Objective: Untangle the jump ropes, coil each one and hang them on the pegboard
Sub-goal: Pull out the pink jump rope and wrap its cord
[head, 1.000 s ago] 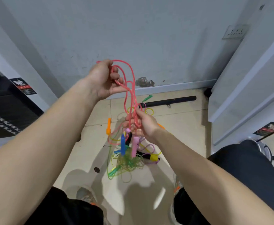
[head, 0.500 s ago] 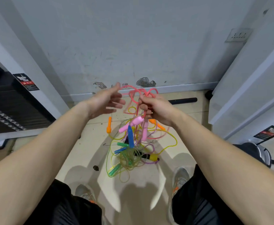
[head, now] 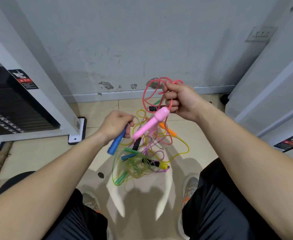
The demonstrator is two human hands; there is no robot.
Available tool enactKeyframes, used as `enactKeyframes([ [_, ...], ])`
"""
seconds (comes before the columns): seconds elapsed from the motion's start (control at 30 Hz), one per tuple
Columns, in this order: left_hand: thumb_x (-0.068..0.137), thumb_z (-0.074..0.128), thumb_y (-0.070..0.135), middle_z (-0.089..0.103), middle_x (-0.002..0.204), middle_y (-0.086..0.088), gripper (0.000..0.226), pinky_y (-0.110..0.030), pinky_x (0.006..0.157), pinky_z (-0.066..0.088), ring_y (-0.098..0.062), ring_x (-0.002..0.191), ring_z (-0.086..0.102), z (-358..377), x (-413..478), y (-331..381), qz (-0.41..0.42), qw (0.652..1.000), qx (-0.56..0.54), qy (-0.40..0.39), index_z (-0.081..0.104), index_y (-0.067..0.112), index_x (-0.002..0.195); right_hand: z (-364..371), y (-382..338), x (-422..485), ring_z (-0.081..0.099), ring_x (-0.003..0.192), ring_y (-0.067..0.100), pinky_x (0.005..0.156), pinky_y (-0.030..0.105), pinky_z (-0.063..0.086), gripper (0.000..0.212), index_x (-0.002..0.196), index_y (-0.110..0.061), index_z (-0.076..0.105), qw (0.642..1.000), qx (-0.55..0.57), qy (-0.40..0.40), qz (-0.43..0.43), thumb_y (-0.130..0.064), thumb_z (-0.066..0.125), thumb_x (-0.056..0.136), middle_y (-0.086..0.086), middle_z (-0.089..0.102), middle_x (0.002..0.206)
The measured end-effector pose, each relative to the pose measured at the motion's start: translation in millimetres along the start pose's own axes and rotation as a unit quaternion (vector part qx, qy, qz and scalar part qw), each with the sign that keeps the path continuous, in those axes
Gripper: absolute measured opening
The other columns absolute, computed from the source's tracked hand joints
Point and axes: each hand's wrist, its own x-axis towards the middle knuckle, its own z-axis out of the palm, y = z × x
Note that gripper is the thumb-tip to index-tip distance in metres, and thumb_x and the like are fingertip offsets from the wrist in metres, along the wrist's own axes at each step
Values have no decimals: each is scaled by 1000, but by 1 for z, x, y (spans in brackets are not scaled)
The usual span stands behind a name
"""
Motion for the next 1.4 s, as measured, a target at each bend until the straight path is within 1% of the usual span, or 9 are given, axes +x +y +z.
enactKeyframes([
  [0.2, 92, 60, 51, 69, 119, -14, 47, -33, 85, 48, -31, 108, 63, -23, 17, -33, -107, 901, 421, -6, 67, 7, 109, -4, -14, 0, 7, 43, 6, 40, 19, 9, 32, 78, -23, 48, 1000, -16, 0, 13, -37, 39, 106, -12, 25, 49],
  [0.3, 88, 69, 45, 71, 117, 2, 42, -30, 103, 45, -14, 115, 63, -4, 11, -11, 28, 984, 173, -26, 68, 16, 119, 5, -13, 1, 14, 39, 4, 39, 18, 13, 32, 79, -23, 49, 999, -18, -10, 29, -36, 39, 106, -12, 27, 51],
  [0.43, 82, 79, 28, 68, 100, 9, 32, -25, 88, 47, -6, 93, 61, 27, -9, 21, 152, 977, 10, -146, 66, 18, 110, 16, -9, 2, 19, 37, 1, 38, 17, 14, 31, 81, -23, 48, 998, 20, -45, 45, -37, 37, 106, -12, 31, 50],
  [0.57, 87, 74, 12, 64, 87, -15, 24, -17, 73, 49, -10, 78, 63, 43, -17, 31, 151, 973, -27, -172, 62, -2, 101, 21, -4, 4, 19, 39, 3, 40, 18, 15, 30, 83, -22, 51, 994, 81, -64, 48, -38, 39, 106, -12, 35, 53],
  [0.83, 102, 53, 31, 57, 74, -7, 22, -34, 63, 47, -23, 59, 57, 21, -11, 34, 65, 973, -77, -206, 63, 12, 109, -4, 4, 12, 65, 68, 16, 55, 20, 50, 28, 105, -22, 55, 991, -67, 76, 86, -48, 46, 99, 0, 75, 87],
  [1.0, 101, 54, 31, 57, 71, -6, 23, -27, 54, 45, -18, 51, 50, 0, 11, 40, 30, 985, -109, -128, 65, 14, 110, -22, 10, 15, 58, 52, 16, 53, 23, 41, 59, 83, -17, 66, 948, -227, 180, 129, -72, 46, 87, 1, 67, 64],
  [1.2, 100, 53, 32, 57, 68, -3, 20, -20, 43, 36, -14, 46, 44, -12, 22, 55, -13, 974, -201, -106, 66, 17, 104, -51, 8, 23, 51, 51, 17, 56, 28, 40, 38, 61, -12, 65, 813, -509, 284, 27, -41, 56, 83, -3, 66, 51],
  [1.3, 99, 54, 33, 58, 70, -3, 20, -21, 45, 36, -14, 46, 45, -8, 20, 60, -29, 971, -167, -170, 68, 20, 106, -36, 18, 30, 54, 60, 14, 59, 26, 45, 18, 89, -23, 71, 861, -454, 222, -51, -17, 54, 85, -1, 69, 76],
  [1.4, 97, 56, 34, 60, 71, -4, 23, -22, 47, 36, -14, 47, 45, -6, 18, 65, -37, 972, -109, -203, 68, 19, 109, -11, 23, 30, 59, 105, 10, 80, 20, 50, 57, 133, -34, 56, 908, -396, 39, -130, -8, 59, 83, -1, 58, 128],
])
